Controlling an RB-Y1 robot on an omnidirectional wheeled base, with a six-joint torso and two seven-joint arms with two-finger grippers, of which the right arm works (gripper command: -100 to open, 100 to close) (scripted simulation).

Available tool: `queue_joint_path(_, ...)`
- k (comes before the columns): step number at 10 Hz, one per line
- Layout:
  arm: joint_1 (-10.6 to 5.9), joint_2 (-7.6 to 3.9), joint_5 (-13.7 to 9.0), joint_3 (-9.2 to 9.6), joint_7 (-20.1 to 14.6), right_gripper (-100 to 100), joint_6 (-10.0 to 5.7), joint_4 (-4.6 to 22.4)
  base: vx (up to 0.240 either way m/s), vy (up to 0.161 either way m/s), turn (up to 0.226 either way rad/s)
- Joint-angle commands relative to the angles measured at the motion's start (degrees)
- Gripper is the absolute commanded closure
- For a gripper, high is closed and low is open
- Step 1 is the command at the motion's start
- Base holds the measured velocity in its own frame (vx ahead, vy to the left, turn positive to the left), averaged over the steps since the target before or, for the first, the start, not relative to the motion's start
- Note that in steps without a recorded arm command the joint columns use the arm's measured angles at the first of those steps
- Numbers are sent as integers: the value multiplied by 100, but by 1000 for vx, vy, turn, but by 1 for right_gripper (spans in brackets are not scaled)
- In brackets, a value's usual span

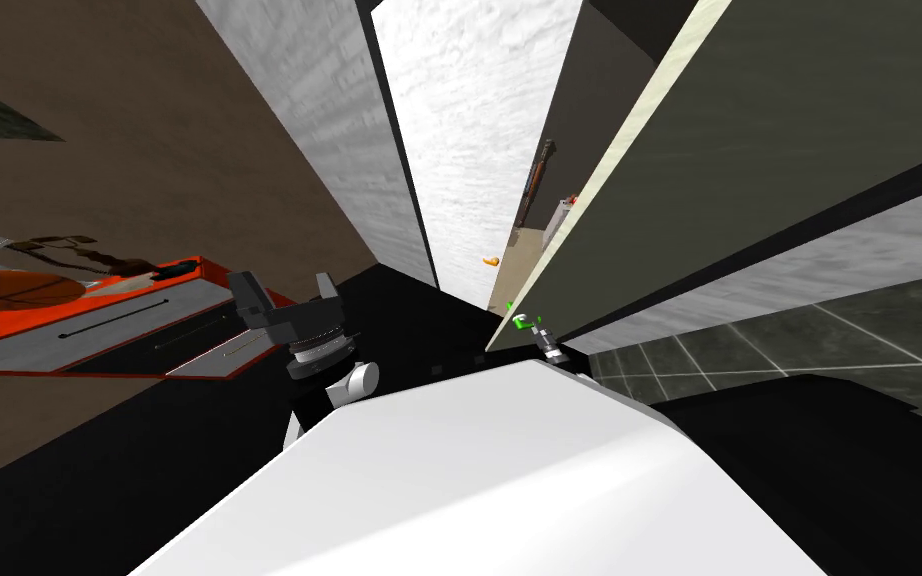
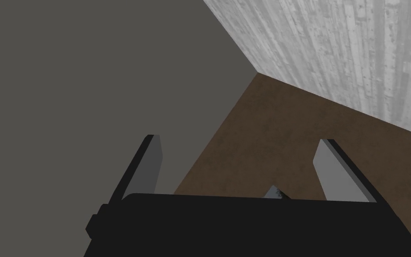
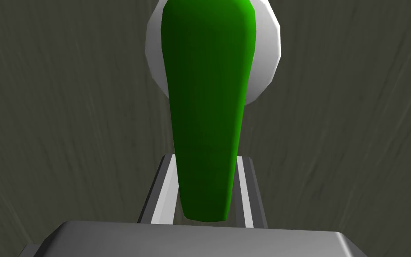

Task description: Pull the door open

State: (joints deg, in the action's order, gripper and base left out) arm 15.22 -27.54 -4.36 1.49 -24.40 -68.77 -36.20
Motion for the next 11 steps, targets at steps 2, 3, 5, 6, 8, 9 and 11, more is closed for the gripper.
queue_joint_path(2,7,5,61,129,-64,100,-242,162,-248,-66,201)
queue_joint_path(3,5,-12,74,161,-88,100,-319,216,-261,-53,152)
queue_joint_path(5,-7,-57,46,116,-82,100,-331,274,-173,-50,75)
queue_joint_path(6,-38,22,177,114,-86,100,-196,169,-155,-18,-7)
queue_joint_path(8,-95,116,329,103,-88,100,-36,27,-184,-19,19)
queue_joint_path(9,-95,116,329,103,-88,100,-36,27,-175,-2,24)
queue_joint_path(11,-170,237,524,87,-89,100,172,-157,-155,0,14)
